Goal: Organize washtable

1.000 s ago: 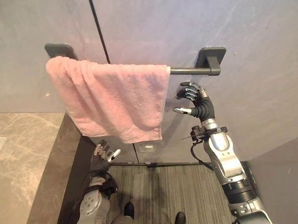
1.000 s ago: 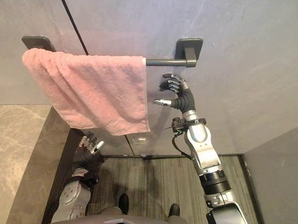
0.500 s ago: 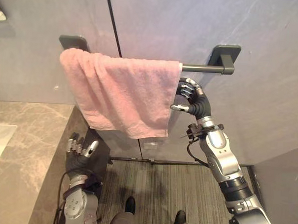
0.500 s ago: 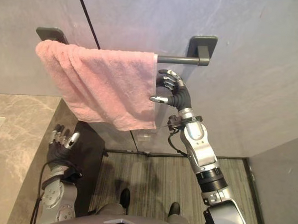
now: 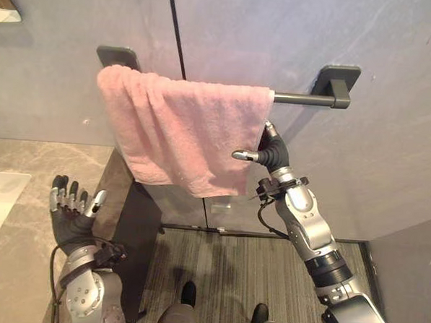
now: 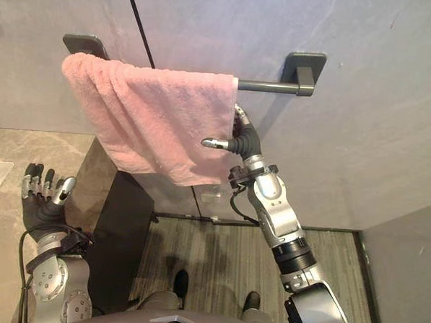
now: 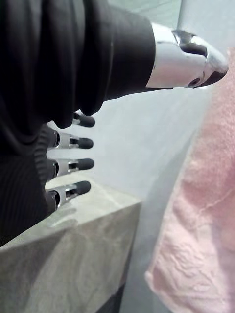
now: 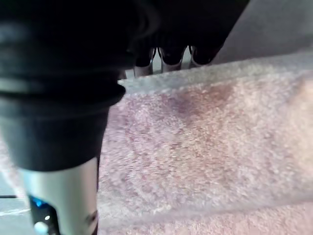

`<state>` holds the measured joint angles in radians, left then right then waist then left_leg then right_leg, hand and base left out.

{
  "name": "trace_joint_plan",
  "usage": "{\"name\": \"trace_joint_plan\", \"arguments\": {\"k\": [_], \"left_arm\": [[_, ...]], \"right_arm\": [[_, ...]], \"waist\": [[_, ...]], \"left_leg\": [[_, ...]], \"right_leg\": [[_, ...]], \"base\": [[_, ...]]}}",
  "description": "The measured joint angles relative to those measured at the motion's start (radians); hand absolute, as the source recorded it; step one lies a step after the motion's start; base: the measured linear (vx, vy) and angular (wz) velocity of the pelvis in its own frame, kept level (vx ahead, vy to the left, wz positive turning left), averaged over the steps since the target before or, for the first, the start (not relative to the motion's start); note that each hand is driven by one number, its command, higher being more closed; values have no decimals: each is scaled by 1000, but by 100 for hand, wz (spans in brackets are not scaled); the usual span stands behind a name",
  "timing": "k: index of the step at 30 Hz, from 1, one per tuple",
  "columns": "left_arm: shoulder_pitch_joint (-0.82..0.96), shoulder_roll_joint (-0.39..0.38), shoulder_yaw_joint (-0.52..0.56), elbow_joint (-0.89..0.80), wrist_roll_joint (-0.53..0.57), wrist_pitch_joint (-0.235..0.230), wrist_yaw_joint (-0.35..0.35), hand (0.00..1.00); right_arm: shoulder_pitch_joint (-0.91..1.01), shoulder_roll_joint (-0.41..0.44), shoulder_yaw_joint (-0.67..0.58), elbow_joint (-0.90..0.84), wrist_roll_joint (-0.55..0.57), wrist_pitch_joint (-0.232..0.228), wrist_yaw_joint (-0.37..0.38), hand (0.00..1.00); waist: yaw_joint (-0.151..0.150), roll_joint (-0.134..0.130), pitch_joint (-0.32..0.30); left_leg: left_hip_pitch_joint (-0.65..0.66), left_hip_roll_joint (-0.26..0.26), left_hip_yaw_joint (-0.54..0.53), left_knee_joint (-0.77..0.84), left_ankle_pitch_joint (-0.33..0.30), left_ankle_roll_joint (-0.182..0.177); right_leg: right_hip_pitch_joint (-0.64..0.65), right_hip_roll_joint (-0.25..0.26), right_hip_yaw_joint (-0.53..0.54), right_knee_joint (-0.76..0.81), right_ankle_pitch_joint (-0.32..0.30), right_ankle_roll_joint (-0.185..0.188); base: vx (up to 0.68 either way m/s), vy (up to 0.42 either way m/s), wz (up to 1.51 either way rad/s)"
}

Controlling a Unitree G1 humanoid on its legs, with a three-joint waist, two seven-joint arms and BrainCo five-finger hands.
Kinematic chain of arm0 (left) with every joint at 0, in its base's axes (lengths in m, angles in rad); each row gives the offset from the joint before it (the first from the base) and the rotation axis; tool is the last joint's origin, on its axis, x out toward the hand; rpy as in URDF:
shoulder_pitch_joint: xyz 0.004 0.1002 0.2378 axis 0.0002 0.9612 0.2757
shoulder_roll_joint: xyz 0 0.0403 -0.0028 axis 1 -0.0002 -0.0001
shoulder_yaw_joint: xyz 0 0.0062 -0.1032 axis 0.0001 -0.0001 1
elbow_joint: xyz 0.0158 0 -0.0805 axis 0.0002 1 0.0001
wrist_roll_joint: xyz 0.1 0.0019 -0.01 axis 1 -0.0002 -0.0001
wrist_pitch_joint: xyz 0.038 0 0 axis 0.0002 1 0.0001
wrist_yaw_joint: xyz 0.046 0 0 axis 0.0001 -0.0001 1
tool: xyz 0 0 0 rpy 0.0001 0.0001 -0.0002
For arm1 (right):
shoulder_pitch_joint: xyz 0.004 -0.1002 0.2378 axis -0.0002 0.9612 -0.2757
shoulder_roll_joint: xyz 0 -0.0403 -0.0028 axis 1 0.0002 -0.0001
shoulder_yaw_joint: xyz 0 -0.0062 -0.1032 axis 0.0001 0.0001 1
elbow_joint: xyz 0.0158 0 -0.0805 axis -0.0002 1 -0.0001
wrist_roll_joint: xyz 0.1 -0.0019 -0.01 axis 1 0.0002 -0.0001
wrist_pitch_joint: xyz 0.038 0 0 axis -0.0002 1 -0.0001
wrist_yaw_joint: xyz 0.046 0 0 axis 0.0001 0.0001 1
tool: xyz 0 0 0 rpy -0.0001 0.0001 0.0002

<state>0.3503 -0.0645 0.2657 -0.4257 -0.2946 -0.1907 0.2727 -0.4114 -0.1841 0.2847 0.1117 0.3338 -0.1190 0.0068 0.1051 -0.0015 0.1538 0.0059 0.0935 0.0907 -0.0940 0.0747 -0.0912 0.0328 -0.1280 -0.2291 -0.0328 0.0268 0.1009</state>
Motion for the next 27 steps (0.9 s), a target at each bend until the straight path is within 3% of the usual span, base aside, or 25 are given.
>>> {"name": "trace_joint_plan", "arguments": {"k": [1,8,15,27], "left_arm": [[-15,3,9,0,10,-1,1,0],[-119,67,13,6,33,-4,5,0],[-248,174,18,105,58,-5,12,0],[-368,271,9,238,68,-2,-6,0]], "right_arm": [[0,1,0,22,0,5,4,100],[-1,2,-6,99,-1,24,4,100],[-9,2,-17,134,-1,40,-6,100],[-8,-2,-24,141,-2,42,-6,100]], "waist": [[1,-1,0],[3,-11,13],[-3,-10,23],[-15,-9,23]], "left_leg": [[0,0,0,0,0,0],[5,1,9,0,2,0],[13,1,57,0,2,0],[34,1,99,-10,2,0]], "right_leg": [[1,0,-1,0,0,0],[1,1,6,-1,4,-3],[-14,2,55,-14,28,-4],[-22,2,96,-14,39,-7]], "base": [[-7,-3,3],[-4,2,-3],[-18,12,-20],[-20,7,-11]]}}
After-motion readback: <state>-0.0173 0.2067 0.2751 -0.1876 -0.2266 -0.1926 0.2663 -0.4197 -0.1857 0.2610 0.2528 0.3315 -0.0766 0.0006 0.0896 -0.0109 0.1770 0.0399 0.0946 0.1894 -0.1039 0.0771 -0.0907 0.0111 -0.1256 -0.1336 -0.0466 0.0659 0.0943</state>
